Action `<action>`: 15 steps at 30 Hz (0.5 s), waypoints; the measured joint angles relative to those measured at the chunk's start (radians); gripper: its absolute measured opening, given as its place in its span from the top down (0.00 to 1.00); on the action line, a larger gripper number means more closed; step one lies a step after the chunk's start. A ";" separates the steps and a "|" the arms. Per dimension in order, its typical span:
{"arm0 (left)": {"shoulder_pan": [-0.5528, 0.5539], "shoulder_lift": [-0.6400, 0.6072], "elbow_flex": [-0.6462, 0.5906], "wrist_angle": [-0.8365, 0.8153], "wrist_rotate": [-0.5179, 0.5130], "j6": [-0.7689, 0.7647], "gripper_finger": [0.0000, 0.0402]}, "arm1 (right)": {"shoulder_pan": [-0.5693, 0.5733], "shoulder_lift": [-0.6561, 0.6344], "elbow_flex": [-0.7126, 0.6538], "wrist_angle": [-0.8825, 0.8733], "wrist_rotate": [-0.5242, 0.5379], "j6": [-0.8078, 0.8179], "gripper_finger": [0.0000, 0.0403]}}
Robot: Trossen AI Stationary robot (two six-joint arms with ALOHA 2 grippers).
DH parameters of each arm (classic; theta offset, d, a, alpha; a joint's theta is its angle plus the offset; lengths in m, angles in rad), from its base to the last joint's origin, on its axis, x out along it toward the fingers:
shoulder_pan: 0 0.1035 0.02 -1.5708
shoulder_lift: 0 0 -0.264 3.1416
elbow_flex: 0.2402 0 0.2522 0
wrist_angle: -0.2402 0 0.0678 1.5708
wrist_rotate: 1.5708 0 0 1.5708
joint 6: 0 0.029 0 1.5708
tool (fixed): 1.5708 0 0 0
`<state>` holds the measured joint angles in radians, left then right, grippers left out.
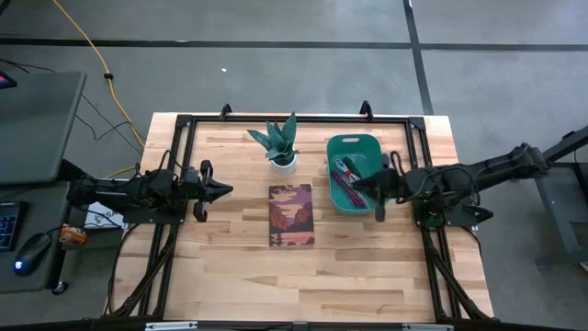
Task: Pick and place USB-C Cables
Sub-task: Return to Home Position
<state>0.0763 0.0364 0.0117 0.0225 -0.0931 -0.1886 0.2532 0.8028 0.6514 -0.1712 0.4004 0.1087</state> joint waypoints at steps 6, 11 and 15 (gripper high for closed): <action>0.000 0.000 0.000 0.000 0.000 0.000 1.00 | -0.022 -0.199 -0.140 -0.043 0.019 0.059 0.95; 0.000 0.000 0.000 0.000 0.000 0.000 1.00 | -0.094 -0.416 -0.271 0.003 0.024 0.011 0.99; 0.000 0.000 0.000 0.000 0.000 0.000 1.00 | -0.194 -0.585 -0.308 0.000 -0.061 0.000 1.00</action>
<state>0.0761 0.0364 0.0120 0.0223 -0.0929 -0.1883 0.0594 0.2175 0.3433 -0.1712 0.3397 0.1090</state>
